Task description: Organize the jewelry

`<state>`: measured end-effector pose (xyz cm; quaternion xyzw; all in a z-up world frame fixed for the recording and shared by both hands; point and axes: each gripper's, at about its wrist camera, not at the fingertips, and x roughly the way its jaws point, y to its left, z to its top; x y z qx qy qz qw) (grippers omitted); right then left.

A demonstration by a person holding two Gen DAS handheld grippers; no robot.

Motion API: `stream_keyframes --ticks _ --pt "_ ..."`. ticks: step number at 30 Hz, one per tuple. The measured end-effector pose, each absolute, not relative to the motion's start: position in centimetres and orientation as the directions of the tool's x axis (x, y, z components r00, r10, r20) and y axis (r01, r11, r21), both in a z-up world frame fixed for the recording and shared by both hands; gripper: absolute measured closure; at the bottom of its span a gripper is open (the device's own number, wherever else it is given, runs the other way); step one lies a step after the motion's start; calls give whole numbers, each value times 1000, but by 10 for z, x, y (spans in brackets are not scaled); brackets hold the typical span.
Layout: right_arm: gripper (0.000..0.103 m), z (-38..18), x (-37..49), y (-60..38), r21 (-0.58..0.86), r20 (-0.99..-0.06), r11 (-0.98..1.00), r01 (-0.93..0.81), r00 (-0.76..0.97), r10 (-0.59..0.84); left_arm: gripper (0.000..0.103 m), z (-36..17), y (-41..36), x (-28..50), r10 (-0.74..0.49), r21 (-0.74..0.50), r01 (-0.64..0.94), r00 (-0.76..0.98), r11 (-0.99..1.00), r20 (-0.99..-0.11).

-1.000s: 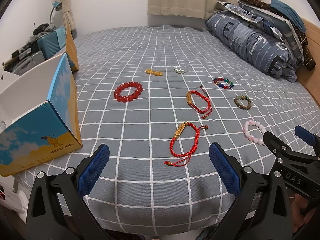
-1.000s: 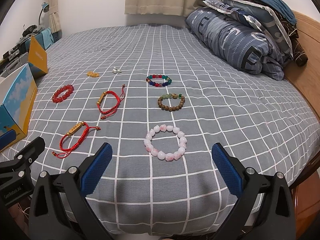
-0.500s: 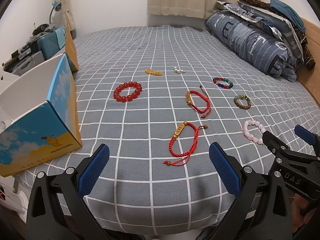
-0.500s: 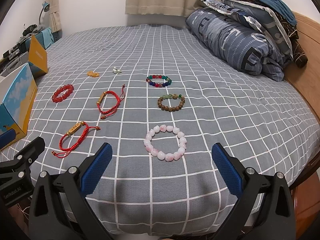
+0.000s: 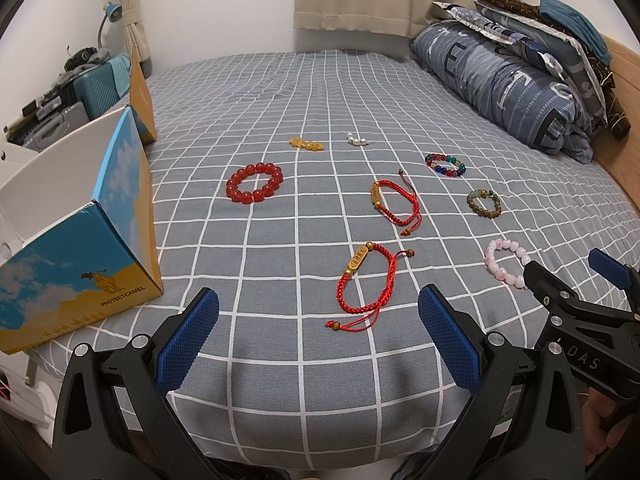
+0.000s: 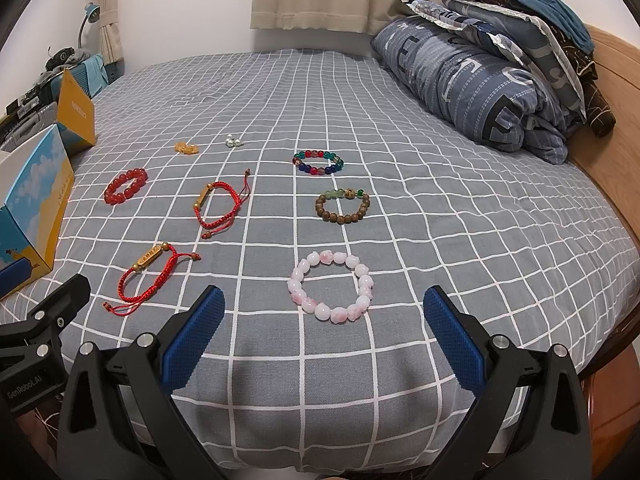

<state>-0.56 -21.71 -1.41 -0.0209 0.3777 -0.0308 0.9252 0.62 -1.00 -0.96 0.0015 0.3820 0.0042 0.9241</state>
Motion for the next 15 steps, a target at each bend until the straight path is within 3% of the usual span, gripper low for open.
stream_keyframes --ticks 15 --pt "7 -14 -5 -218 -64 -695 997 41 715 -74 6 -10 -13 6 11 8 -8 707 1000 -707"
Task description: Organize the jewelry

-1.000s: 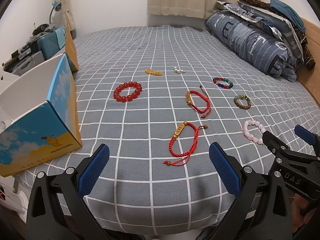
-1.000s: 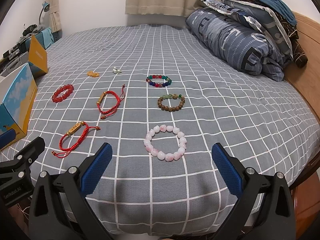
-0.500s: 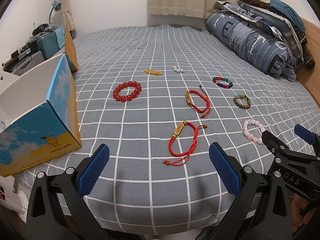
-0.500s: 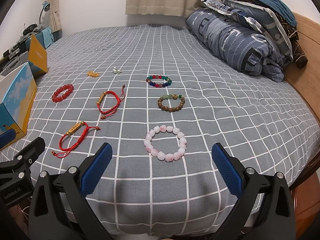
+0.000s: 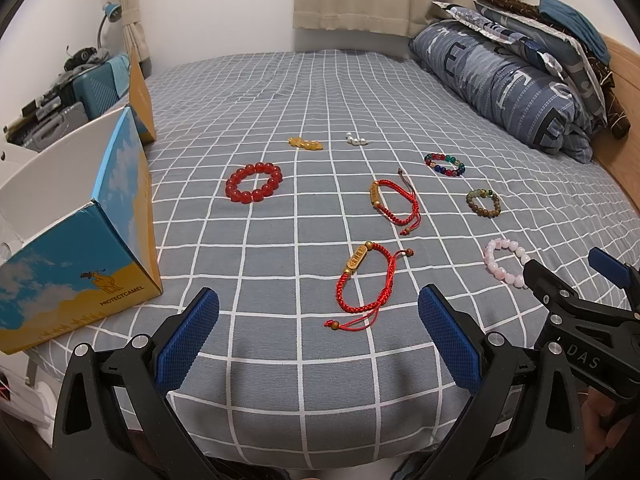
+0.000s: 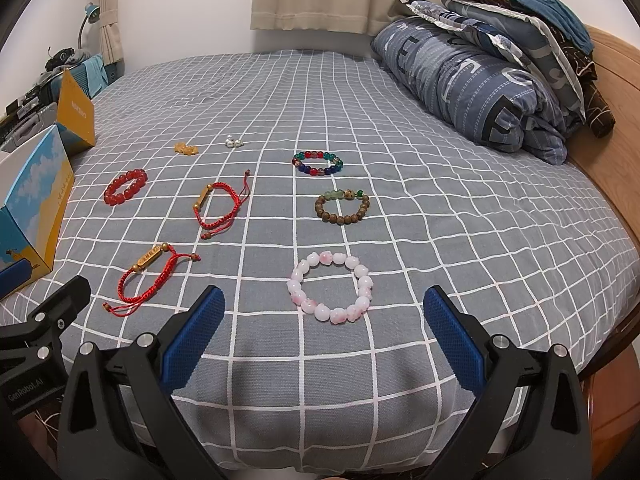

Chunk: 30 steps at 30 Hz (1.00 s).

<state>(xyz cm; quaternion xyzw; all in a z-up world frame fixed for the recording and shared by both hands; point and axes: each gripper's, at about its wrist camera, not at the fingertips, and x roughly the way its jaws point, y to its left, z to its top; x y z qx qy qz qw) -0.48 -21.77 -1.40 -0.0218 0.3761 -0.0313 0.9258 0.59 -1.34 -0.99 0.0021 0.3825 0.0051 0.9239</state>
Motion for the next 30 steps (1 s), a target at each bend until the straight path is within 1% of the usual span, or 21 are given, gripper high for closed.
stream_keyframes --ticks 8,15,19,22,26,30 --pt "7 -9 -8 -218 -68 -683 997 40 726 -76 6 -5 -14 5 1 0 -1 711 1000 -703" --pt "7 22 2 -226 -76 -655 996 48 751 -86 6 25 -6 22 24 -2 -35 726 999 -688" --pt "7 40 23 -230 -72 -656 996 50 750 -85 6 38 5 52 35 -15 -64 716 998 -697" --pt "7 45 51 -232 -91 -675 994 54 731 -101 6 39 13 88 48 -15 -86 685 996 -727" --pt "7 38 98 -236 -83 -721 995 53 686 -97 6 29 23 134 74 -6 -120 649 993 -757" --pt "7 20 138 -242 -79 -757 995 60 646 -100 6 7 35 179 88 8 -134 605 991 -791"
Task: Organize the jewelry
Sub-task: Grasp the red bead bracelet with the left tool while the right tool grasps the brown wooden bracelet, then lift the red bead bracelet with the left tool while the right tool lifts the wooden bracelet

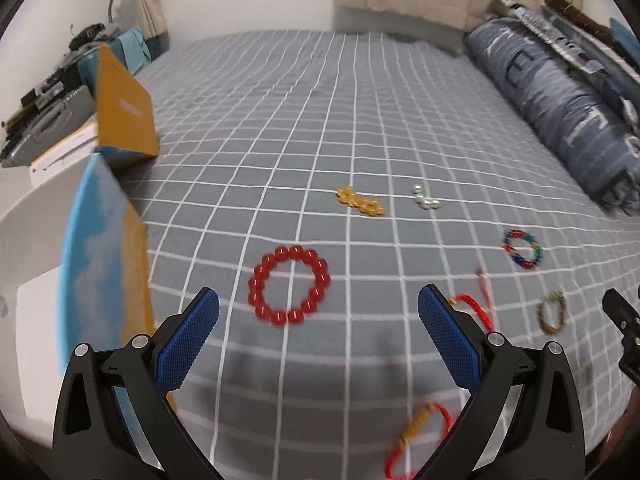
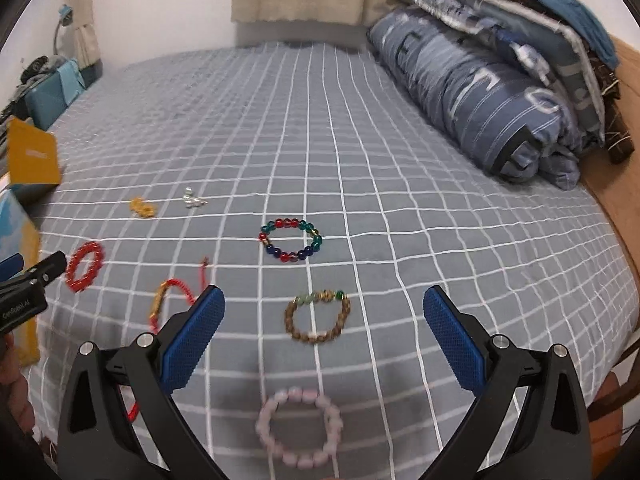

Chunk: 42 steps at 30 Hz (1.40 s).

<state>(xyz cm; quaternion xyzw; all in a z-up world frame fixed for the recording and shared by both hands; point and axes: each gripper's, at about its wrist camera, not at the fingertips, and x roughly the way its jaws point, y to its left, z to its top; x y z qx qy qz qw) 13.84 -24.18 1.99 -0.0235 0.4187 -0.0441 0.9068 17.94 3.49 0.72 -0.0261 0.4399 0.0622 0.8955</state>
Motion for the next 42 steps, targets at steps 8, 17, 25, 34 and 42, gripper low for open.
stream_keyframes --ticks 8,17,25,34,42 --pt "8 -42 185 -251 -70 -839 996 57 536 -89 6 -40 56 221 80 -9 -164 531 986 -843" --pt "19 -77 194 -250 -60 -887 997 50 455 -76 6 -69 60 241 80 3 -161 478 987 -875" --pt "27 -82 192 -241 -42 -893 998 43 446 -56 19 -67 59 238 77 4 -148 489 989 -869" --pt "56 -79 196 -245 7 -893 1000 23 449 -5 58 -59 54 229 60 -7 -136 487 991 -871" --pt "96 -74 195 -246 7 -883 1000 30 469 -8 76 -52 55 220 -11 -74 -108 492 991 -870"
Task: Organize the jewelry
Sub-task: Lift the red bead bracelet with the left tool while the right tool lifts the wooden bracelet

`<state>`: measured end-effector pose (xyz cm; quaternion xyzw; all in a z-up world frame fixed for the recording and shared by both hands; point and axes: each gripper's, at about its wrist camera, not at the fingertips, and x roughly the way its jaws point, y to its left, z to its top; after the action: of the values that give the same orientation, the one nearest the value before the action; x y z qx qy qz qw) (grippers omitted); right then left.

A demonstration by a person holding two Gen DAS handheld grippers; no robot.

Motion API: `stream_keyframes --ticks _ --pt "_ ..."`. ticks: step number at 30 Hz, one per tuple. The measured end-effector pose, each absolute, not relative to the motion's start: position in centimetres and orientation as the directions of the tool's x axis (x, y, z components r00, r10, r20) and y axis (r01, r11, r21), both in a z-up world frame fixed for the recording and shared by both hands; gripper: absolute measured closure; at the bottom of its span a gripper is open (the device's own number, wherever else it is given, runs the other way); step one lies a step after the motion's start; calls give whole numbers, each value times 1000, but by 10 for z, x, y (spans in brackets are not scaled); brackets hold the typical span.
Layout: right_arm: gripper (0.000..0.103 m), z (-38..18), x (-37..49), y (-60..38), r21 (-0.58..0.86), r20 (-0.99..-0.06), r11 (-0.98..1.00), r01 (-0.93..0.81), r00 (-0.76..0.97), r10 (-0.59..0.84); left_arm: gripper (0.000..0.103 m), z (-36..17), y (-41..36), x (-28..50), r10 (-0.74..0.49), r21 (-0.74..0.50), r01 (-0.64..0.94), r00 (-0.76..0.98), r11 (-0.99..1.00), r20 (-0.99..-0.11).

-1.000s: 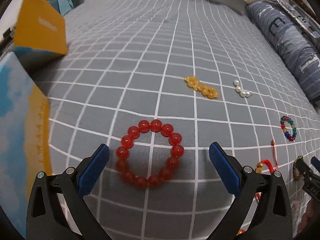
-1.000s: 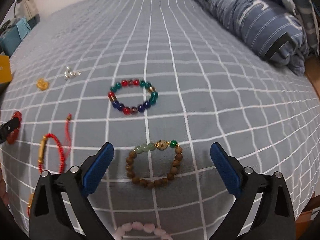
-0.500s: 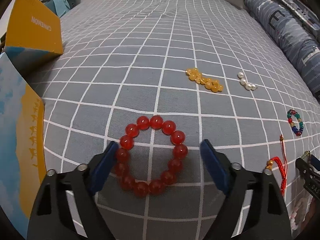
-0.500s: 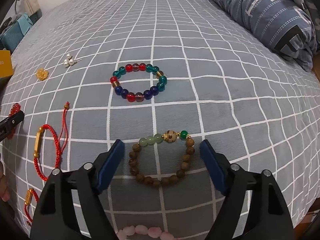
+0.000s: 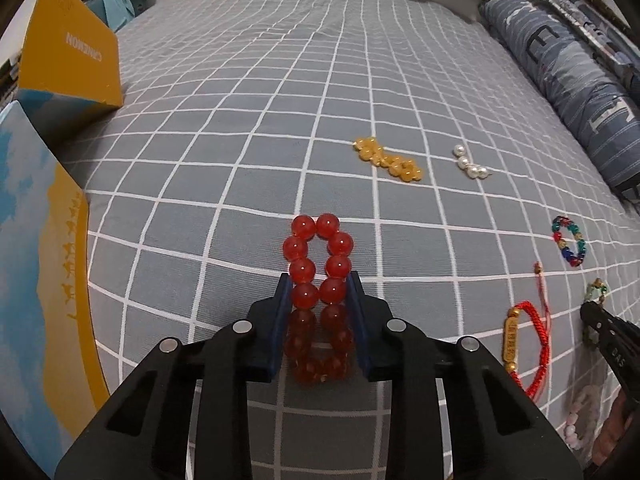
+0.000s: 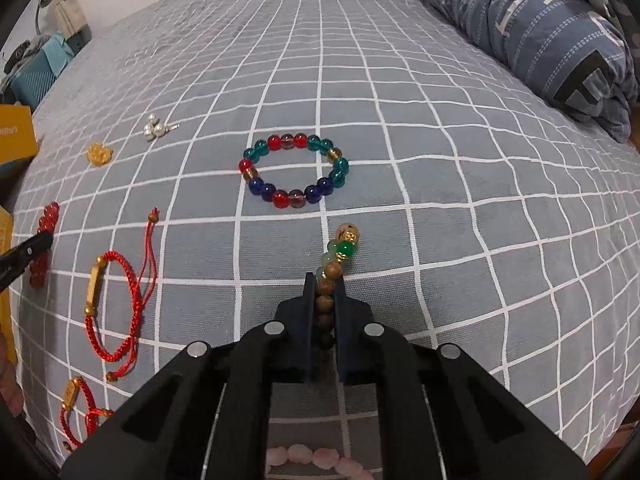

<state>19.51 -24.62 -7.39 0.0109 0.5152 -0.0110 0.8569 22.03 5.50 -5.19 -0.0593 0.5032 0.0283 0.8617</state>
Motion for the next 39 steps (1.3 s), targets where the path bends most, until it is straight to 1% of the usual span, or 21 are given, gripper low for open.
stream_keyframes --ticks 4,6,8,10,14,20,29,36,39 --pt "96 -70 192 -248 5 -872 999 42 489 -17 78 -48 54 218 -22 -82 -97 505 992 -863" --pt "96 -68 191 -249 6 -869 999 48 495 -19 86 -45 55 217 -25 -85 -94 516 992 -857" --pt "96 -66 190 -249 6 -866 999 50 500 -20 90 -42 56 216 -9 -72 -100 525 992 -851" --pt "96 -65 189 -250 4 -863 998 55 505 -24 90 -45 58 219 -36 -96 -90 514 991 -857" --pt "96 -64 187 -250 0 -860 999 53 510 -27 90 -47 55 219 -30 -85 -84 511 993 -859" --pt "96 -59 186 -249 -1 -850 999 54 527 -29 90 -35 51 209 -46 -94 -60 545 994 -837" --pt "96 -47 180 -250 5 -823 999 54 567 -27 90 -11 39 197 -82 -113 -12 612 993 -787" --pt "96 -32 169 -247 4 -790 999 42 613 -22 90 8 32 180 -121 -129 38 670 991 -732" --pt "96 -24 164 -245 2 -774 999 33 632 -19 90 14 30 174 -122 -127 42 680 991 -723"
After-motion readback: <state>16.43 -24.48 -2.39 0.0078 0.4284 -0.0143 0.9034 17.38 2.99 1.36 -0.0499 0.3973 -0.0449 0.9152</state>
